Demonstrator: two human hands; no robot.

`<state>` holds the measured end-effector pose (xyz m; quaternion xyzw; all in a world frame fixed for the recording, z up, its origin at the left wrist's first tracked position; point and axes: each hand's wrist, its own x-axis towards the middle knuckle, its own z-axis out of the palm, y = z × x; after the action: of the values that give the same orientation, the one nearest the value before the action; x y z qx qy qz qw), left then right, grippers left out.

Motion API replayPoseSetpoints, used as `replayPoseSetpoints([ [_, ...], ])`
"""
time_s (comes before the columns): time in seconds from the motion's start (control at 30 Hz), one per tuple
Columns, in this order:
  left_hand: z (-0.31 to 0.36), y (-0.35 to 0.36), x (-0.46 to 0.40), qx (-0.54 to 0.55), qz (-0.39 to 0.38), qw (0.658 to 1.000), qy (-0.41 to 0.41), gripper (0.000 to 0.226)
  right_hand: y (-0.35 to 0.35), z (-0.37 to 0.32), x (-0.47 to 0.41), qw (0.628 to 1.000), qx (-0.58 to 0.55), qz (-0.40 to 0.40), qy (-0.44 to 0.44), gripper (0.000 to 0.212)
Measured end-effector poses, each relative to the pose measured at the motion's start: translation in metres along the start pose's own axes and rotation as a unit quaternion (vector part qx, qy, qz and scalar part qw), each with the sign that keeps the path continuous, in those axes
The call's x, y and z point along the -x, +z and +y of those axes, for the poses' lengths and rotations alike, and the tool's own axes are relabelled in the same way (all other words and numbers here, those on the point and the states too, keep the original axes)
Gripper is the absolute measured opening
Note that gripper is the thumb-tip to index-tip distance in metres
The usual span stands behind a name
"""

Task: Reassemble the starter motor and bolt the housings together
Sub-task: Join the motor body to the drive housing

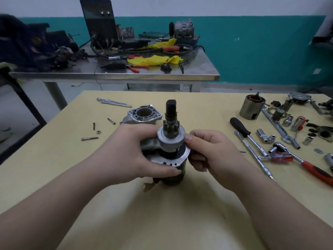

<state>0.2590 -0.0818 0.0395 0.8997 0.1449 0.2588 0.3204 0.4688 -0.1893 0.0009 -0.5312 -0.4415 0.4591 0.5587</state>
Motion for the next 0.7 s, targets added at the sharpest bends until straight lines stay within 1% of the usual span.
replayPoseSetpoints([
  [0.03, -0.003, 0.0, -0.001, 0.017, 0.0, 1.0, -0.013, 0.057, 0.003, 0.001, -0.001, 1.0, -0.016, 0.005, 0.005, 0.041],
  [0.1, -0.01, 0.0, 0.002, 0.059, 0.011, 0.998, -0.027, 0.076, 0.006, 0.002, -0.003, 0.999, -0.037, 0.009, 0.006, 0.034],
  [0.13, -0.014, 0.001, 0.006, 0.07, 0.029, 0.997, -0.024, 0.086, 0.007, 0.003, -0.004, 0.999, -0.043, 0.013, 0.007, 0.033],
  [0.17, -0.019, 0.005, 0.011, 0.074, 0.057, 0.995, -0.017, 0.092, 0.007, 0.003, -0.005, 0.999, -0.049, 0.019, 0.007, 0.033],
  [0.2, -0.025, 0.01, 0.016, 0.082, 0.092, 0.992, -0.014, 0.093, 0.006, 0.005, -0.006, 0.998, -0.057, 0.026, 0.008, 0.034],
  [0.27, -0.035, 0.02, 0.022, 0.139, 0.153, 0.978, -0.037, 0.091, 0.005, 0.006, -0.006, 0.996, -0.077, 0.039, 0.013, 0.033],
  [0.3, -0.039, 0.025, 0.023, 0.178, 0.165, 0.969, -0.055, 0.09, 0.005, 0.006, -0.006, 0.995, -0.087, 0.044, 0.017, 0.031],
  [0.37, -0.045, 0.03, 0.02, 0.235, 0.157, 0.956, -0.074, 0.084, 0.007, 0.007, -0.007, 0.993, -0.1, 0.053, 0.019, 0.03],
  [0.4, -0.046, 0.031, 0.019, 0.251, 0.151, 0.953, -0.079, 0.077, 0.008, 0.007, -0.007, 0.993, -0.102, 0.057, 0.018, 0.029],
  [0.5, -0.044, 0.028, 0.016, 0.267, 0.166, 0.945, -0.089, 0.057, 0.017, 0.007, -0.01, 0.991, -0.112, 0.068, 0.014, 0.023],
  [0.57, -0.045, 0.023, 0.017, 0.259, 0.181, 0.945, -0.086, 0.055, 0.025, 0.01, -0.013, 0.987, -0.147, 0.06, 0.021, 0.029],
  [0.63, -0.048, 0.017, 0.02, 0.252, 0.194, 0.944, -0.084, 0.056, 0.027, 0.013, -0.016, 0.986, -0.163, 0.03, 0.027, 0.029],
  [0.67, -0.049, 0.014, 0.021, 0.253, 0.195, 0.944, -0.082, 0.057, 0.026, 0.011, -0.019, 0.989, -0.145, 0.008, 0.029, 0.026],
  [0.7, -0.051, 0.013, 0.023, 0.257, 0.194, 0.943, -0.081, 0.058, 0.022, 0.006, -0.023, 0.995, -0.1, -0.006, 0.027, 0.024],
])
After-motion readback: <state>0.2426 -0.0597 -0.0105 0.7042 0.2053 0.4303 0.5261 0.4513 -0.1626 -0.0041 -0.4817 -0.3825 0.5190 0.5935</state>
